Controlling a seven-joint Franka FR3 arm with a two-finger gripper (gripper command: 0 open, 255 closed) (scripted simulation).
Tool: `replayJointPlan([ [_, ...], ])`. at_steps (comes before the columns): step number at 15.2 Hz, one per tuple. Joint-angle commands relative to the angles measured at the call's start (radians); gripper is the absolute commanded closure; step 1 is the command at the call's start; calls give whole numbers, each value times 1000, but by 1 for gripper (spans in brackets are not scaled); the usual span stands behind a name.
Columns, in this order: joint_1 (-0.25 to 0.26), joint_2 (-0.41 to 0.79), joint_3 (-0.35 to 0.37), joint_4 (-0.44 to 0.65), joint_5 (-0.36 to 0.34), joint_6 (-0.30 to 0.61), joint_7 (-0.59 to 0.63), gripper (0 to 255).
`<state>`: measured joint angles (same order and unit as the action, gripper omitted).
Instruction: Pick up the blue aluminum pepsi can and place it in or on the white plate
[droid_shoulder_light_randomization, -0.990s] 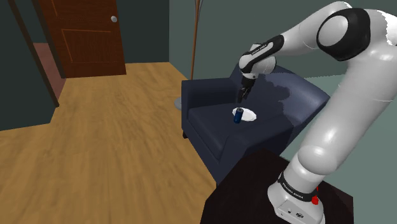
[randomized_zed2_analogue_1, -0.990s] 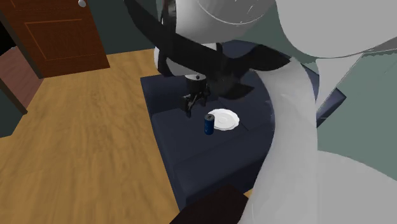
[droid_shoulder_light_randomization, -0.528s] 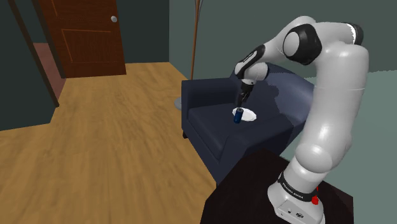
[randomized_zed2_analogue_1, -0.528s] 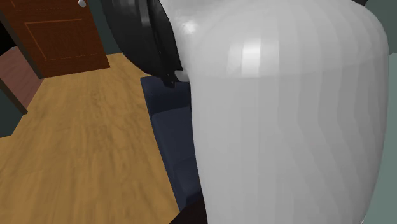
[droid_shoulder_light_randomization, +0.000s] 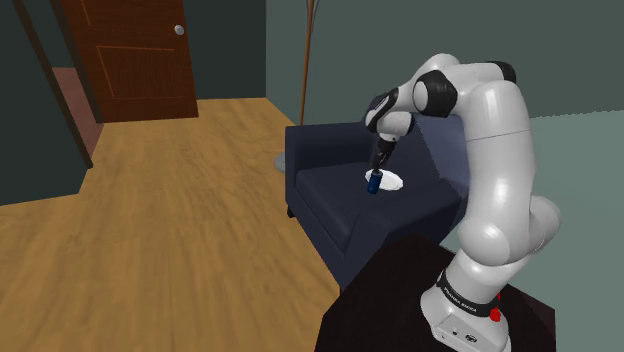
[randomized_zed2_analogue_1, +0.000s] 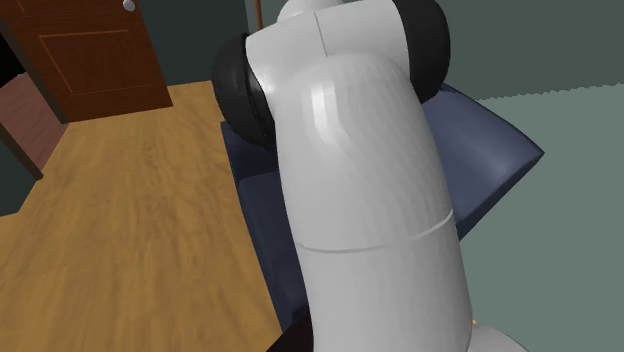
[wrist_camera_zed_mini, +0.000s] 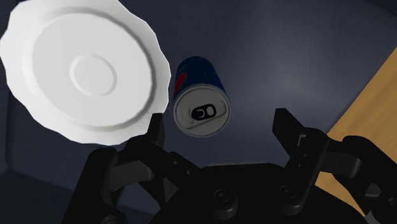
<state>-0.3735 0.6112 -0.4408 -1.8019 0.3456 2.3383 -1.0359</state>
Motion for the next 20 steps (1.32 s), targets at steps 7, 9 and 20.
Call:
replayJointPlan([
  [7,-42,108,35,58,40,47,-28,0],
  [9,-43,114,38,59,42,51,-29,0],
  [20,-43,114,38,59,42,51,-29,255],
])
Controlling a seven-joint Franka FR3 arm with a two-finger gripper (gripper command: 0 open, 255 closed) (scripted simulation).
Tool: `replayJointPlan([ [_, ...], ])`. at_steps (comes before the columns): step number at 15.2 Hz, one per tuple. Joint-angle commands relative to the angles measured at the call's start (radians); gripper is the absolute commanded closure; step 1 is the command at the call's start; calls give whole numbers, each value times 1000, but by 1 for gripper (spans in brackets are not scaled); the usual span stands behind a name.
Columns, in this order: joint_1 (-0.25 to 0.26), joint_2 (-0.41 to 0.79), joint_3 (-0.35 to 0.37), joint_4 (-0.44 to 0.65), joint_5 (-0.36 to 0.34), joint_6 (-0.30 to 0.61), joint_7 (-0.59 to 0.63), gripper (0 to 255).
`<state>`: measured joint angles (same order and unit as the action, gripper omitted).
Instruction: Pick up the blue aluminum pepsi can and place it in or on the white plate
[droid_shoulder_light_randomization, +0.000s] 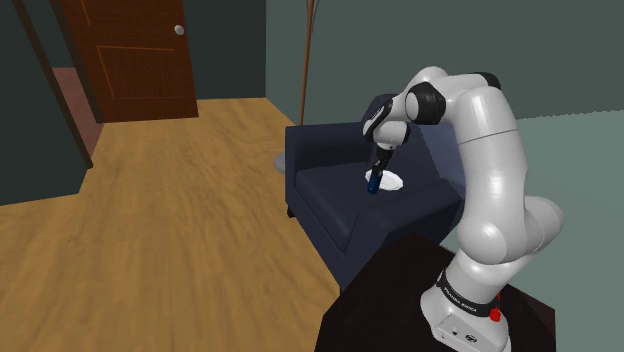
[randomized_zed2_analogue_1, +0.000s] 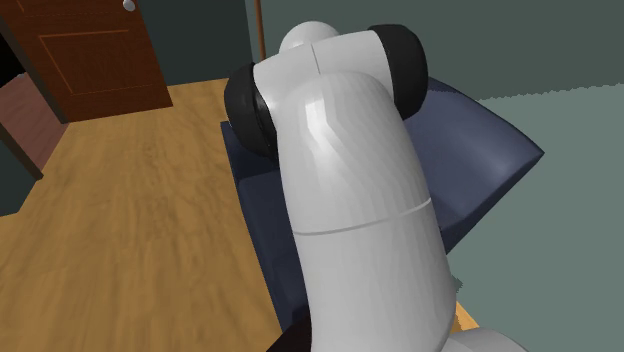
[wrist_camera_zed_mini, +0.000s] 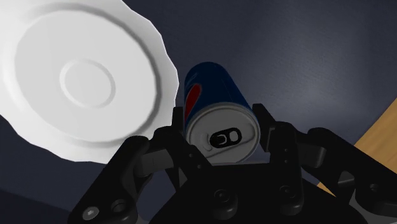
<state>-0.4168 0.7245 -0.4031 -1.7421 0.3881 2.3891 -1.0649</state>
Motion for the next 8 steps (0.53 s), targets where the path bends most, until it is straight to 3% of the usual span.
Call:
replayJointPlan([
  [1,0,1,0,0,0,1,0,255],
  [8,6,-19,-8,-5,-8,-15,5,255],
])
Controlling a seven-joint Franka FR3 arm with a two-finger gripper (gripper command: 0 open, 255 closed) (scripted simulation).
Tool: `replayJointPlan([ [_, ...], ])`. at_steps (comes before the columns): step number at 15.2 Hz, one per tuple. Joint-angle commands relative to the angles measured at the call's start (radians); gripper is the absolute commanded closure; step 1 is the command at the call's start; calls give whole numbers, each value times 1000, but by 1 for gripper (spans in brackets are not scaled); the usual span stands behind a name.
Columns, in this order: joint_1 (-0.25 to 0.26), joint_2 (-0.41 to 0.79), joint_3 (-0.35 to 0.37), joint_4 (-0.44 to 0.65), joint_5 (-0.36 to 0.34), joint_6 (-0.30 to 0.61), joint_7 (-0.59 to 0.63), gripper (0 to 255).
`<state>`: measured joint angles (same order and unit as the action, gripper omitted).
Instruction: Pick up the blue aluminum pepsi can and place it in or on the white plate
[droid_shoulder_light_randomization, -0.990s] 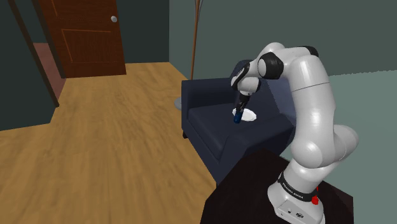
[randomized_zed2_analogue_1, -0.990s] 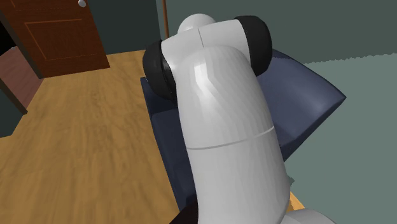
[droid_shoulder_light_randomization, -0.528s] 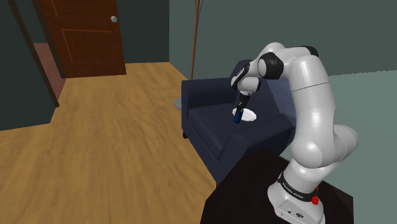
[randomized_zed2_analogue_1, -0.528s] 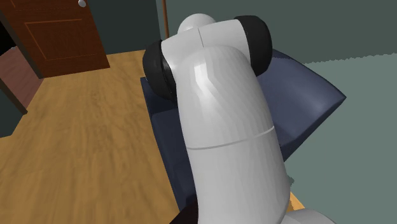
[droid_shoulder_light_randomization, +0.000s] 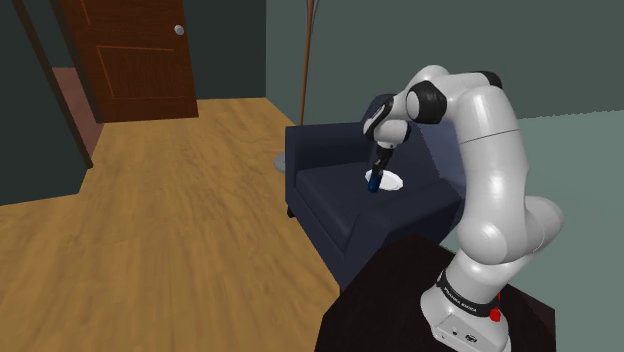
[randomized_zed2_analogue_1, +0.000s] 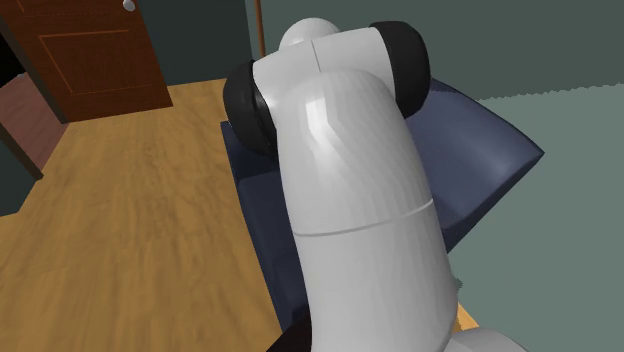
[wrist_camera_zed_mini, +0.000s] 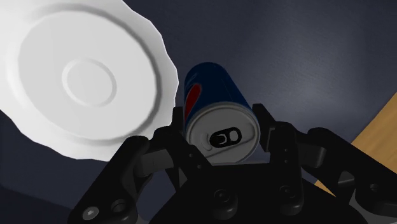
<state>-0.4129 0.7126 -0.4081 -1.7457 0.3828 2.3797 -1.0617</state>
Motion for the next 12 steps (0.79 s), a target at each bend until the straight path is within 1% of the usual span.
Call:
replayJointPlan([
  [1,5,-16,-7,-2,-7,-14,4,255],
  [12,33,-116,-47,-4,-56,-108,33,255],
])
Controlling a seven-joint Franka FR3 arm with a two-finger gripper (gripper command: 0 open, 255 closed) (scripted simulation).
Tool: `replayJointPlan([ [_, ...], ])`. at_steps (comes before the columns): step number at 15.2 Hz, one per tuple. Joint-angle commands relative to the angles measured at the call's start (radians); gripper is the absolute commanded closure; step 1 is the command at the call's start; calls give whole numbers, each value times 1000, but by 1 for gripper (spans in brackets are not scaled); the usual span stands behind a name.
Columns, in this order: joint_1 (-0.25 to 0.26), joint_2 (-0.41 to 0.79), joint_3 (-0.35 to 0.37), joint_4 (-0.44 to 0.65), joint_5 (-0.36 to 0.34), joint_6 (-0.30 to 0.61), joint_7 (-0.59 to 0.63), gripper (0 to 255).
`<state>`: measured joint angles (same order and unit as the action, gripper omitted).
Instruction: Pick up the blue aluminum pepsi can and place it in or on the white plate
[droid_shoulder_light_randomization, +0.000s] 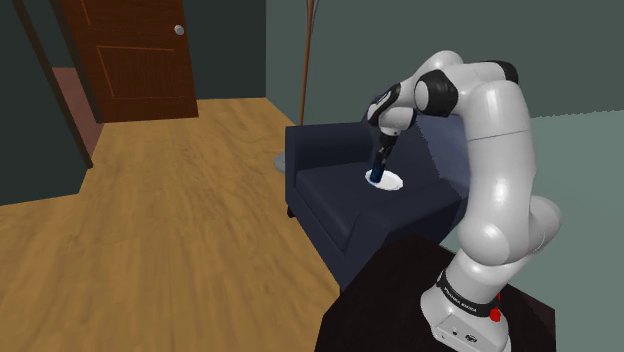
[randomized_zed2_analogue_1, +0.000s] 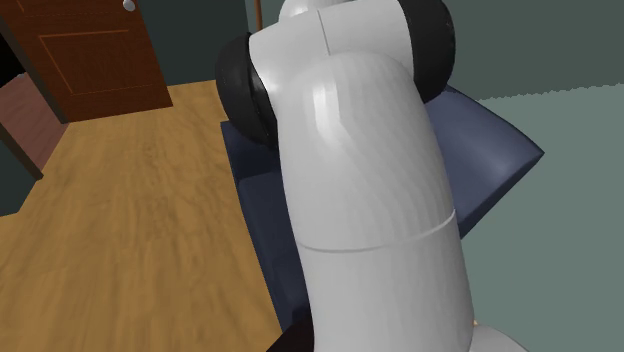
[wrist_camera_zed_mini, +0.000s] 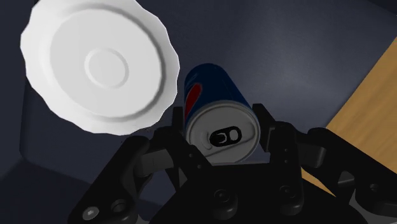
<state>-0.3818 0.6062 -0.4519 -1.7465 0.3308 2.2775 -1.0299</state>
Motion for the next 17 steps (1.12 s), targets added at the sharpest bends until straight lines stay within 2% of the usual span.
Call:
replayJointPlan([
  [1,4,-17,-7,-2,-8,-15,4,255],
  [3,7,-29,-11,0,-15,-28,7,255],
  [8,-105,83,-6,234,4,-153,-51,255],
  [13,-237,237,8,551,23,-311,-85,255],
  [15,-312,338,19,759,31,-410,-87,255],
  [17,-311,347,22,746,33,-389,-90,255],
])
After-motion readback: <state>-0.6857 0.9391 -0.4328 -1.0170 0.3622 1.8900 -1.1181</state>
